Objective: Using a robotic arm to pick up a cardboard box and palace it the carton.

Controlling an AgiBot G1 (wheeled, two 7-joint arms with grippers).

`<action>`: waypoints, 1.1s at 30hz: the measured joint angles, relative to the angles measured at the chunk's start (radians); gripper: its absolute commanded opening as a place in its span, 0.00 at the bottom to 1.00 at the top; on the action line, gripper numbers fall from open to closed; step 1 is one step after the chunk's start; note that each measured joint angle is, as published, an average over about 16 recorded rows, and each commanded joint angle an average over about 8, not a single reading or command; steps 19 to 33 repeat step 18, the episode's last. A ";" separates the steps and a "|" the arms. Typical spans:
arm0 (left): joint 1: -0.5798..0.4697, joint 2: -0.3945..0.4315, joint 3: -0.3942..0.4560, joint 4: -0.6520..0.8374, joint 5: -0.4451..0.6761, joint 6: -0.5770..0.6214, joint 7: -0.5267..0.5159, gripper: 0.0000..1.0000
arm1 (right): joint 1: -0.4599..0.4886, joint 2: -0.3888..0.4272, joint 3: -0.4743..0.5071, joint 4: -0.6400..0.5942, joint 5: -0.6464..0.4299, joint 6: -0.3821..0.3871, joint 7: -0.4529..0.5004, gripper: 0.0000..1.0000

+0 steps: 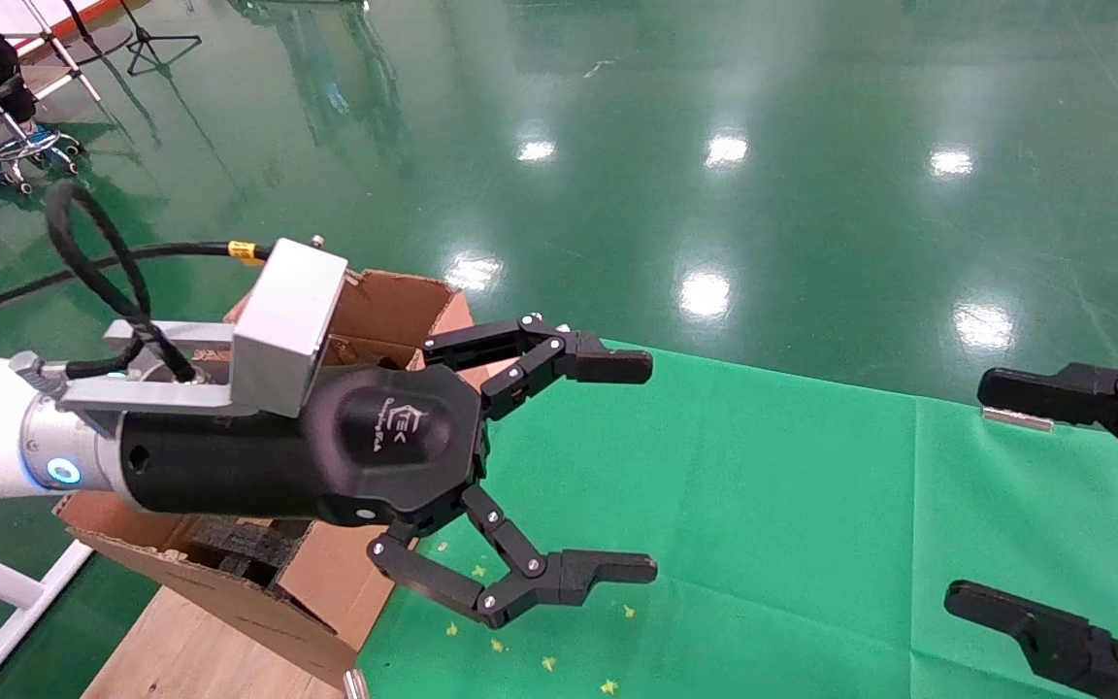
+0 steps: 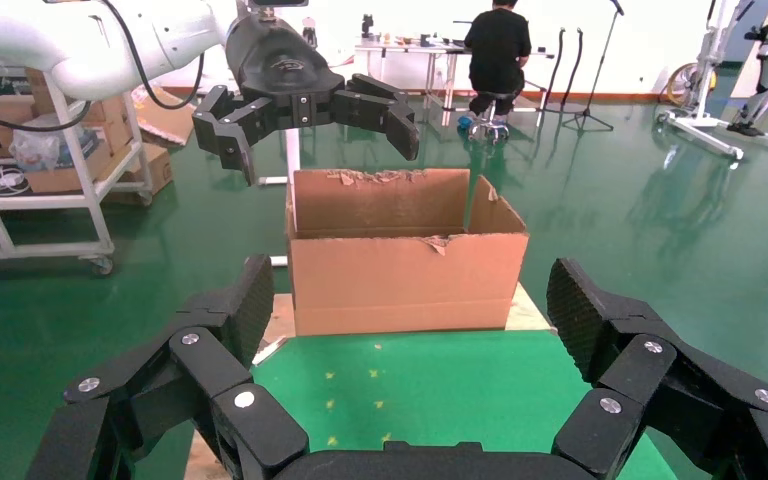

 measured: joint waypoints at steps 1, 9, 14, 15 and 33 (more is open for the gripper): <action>0.000 0.000 0.000 0.000 0.000 0.000 0.000 1.00 | 0.000 0.000 0.000 0.000 0.000 0.000 0.000 1.00; 0.000 0.000 0.000 0.000 0.000 0.000 0.000 1.00 | 0.000 0.000 0.000 0.000 0.000 0.000 0.000 1.00; 0.000 0.000 0.000 0.000 0.000 0.000 0.000 1.00 | 0.000 0.000 0.000 0.000 0.000 0.000 0.000 1.00; 0.000 0.000 0.000 0.000 0.000 0.000 0.000 1.00 | 0.000 0.000 0.000 0.000 0.000 0.000 0.000 1.00; 0.000 0.000 0.000 0.000 0.000 0.000 0.000 1.00 | 0.000 0.000 0.000 0.000 0.000 0.000 0.000 1.00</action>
